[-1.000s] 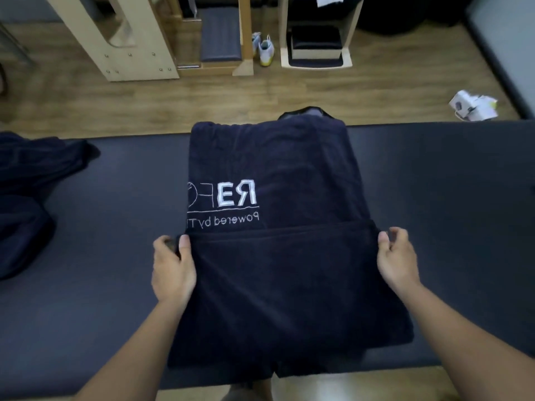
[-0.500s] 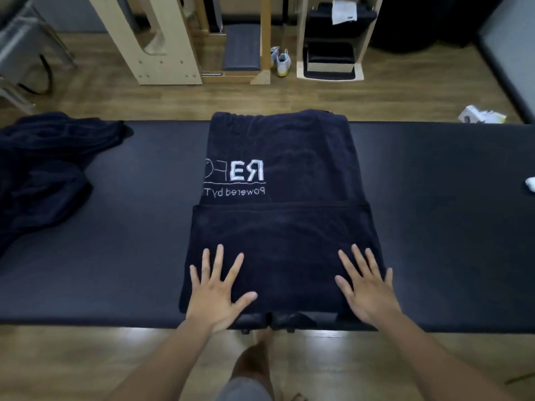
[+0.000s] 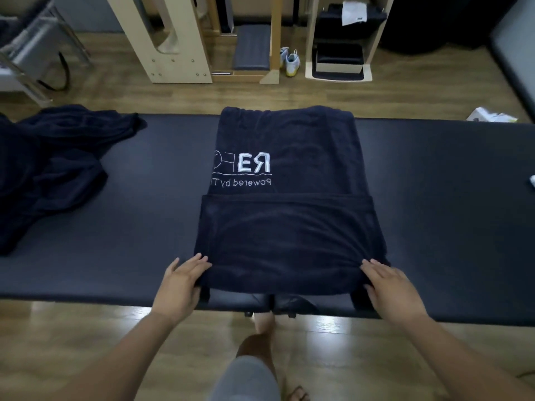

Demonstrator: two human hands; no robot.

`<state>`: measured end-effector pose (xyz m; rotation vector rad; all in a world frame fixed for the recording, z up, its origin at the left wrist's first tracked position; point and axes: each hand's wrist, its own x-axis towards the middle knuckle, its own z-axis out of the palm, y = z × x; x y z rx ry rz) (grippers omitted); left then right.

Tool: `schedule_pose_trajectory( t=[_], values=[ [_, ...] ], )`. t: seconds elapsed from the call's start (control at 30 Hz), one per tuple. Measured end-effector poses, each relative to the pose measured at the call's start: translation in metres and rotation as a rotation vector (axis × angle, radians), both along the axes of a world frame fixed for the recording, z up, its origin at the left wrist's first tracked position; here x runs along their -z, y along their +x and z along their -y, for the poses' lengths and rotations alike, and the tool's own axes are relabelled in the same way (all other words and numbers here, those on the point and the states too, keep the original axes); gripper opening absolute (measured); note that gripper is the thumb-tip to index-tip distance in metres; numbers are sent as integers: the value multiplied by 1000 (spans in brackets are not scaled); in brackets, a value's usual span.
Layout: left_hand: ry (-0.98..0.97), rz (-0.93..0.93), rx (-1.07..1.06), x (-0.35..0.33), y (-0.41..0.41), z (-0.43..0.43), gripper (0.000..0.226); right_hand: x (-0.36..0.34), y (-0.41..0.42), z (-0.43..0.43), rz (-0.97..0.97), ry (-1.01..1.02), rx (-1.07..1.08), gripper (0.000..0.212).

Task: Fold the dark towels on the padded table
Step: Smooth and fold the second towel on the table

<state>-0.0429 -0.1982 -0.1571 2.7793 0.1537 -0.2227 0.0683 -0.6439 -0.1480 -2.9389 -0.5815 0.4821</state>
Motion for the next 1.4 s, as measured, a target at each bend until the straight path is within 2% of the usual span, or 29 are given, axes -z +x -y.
schedule_pose_trajectory(
  t=[0.07, 0.17, 0.27, 0.33, 0.43, 0.53, 0.6, 0.67, 0.7, 0.77, 0.87, 0.97, 1.0, 1.07, 1.1, 1.17, 1.2, 1.23, 1.3, 1.4],
  values=[
    [-46, -23, -24, -13, -5, 4, 59, -10, -7, -5, 56, -87, 5, 34],
    [-77, -48, -9, -29, -29, 13, 52, -20, -25, 4, -46, -143, 48, 39],
    [-151, -98, 67, -44, -59, 27, 33, -17, -58, 10, -180, -268, 36, 68],
    [-171, -93, 86, -53, -74, 37, 28, -10, -65, 10, -109, -264, 66, 78],
    [-158, -99, 91, -63, -88, 39, 23, -8, -68, 8, 81, -170, 45, 60],
    [-281, -51, -58, -74, -107, 34, 21, -14, -82, 24, 206, -88, -47, 51],
    [-406, -76, -149, -84, -122, 33, 22, -31, -96, 37, 179, -67, -132, 46],
    [-640, -171, -235, -96, -139, 28, 18, -54, -111, 48, 55, -59, -103, 41],
    [-767, -219, -267, -103, -144, 26, 13, -65, -114, 50, 5, -18, -39, 40],
    [-862, -195, -315, -110, -146, 24, 26, -91, -109, 46, -39, 159, 110, 36],
    [-988, -26, -510, -118, -127, 24, 12, -127, -77, 28, 30, 401, 259, 14],
    [-1125, 93, -683, -123, -85, 15, 22, -148, -34, 4, 98, 705, 429, 26],
    [-1169, 92, -727, -121, -70, 10, 28, -149, -21, -6, 64, 809, 496, 34],
    [-1239, 13, -774, -109, -45, 3, 44, -134, 0, -22, -125, 976, 618, 55],
    [-1262, -44, -763, -101, -37, 3, 51, -119, 8, -28, -244, 994, 683, 65],
    [-1221, -156, -741, -76, -30, 7, 63, -79, 12, -32, -471, 889, 765, 66],
    [-1166, -194, -737, -62, -30, 11, 61, -59, 12, -32, -534, 794, 790, 59],
    [-1105, -210, -747, -50, -32, 14, 50, -39, 10, -30, -543, 690, 803, 51],
    [-988, -177, -784, -31, -34, 18, 21, -16, 7, -26, -477, 548, 807, 41],
    [-885, -110, -751, -31, -14, 15, 22, -15, 21, -33, -307, 514, 721, 31]
  ],
)
